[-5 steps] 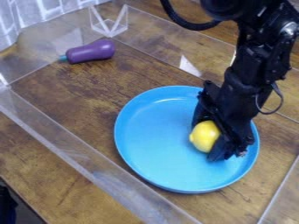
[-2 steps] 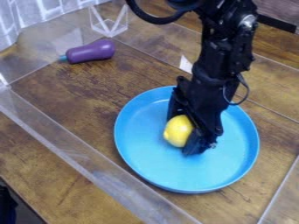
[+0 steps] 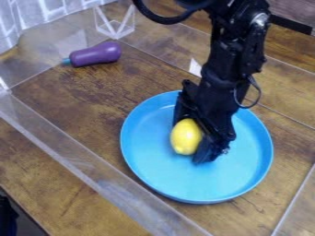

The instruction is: Put the lemon on the blue tray

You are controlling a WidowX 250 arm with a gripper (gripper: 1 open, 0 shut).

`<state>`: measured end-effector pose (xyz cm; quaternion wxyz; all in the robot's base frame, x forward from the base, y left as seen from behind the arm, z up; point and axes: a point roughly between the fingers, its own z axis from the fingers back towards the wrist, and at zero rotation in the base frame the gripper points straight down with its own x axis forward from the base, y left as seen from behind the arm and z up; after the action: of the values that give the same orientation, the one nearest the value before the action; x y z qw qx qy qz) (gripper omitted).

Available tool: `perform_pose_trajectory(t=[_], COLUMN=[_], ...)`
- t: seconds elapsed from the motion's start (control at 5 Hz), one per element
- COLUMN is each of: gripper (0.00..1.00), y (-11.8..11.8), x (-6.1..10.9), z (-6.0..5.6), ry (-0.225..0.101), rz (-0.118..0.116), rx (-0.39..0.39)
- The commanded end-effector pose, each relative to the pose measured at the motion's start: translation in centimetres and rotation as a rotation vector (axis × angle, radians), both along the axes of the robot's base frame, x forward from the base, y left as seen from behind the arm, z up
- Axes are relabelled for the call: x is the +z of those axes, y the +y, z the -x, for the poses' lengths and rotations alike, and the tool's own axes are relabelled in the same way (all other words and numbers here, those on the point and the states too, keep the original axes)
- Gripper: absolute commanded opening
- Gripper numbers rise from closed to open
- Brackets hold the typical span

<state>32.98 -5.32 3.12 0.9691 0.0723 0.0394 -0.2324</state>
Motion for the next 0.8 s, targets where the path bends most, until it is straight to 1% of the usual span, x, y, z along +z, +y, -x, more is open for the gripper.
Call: perform_pose_trajectory(t=[0.0, 0.2, 0.4, 0.6], gripper=[1.00, 1.00, 1.00, 1.00], y=[0.9, 1.7, 2.6, 4.2], x=[4.4, 5.3, 6.1, 7.7], z=[-0.6, -0.6, -0.6, -0.2], ry=[-0.097, -0.104, -0.106, -0.117], rz=[0.024, 0.026, 0.034, 0.020], rx=[0.021, 0.048, 0.065, 0.093])
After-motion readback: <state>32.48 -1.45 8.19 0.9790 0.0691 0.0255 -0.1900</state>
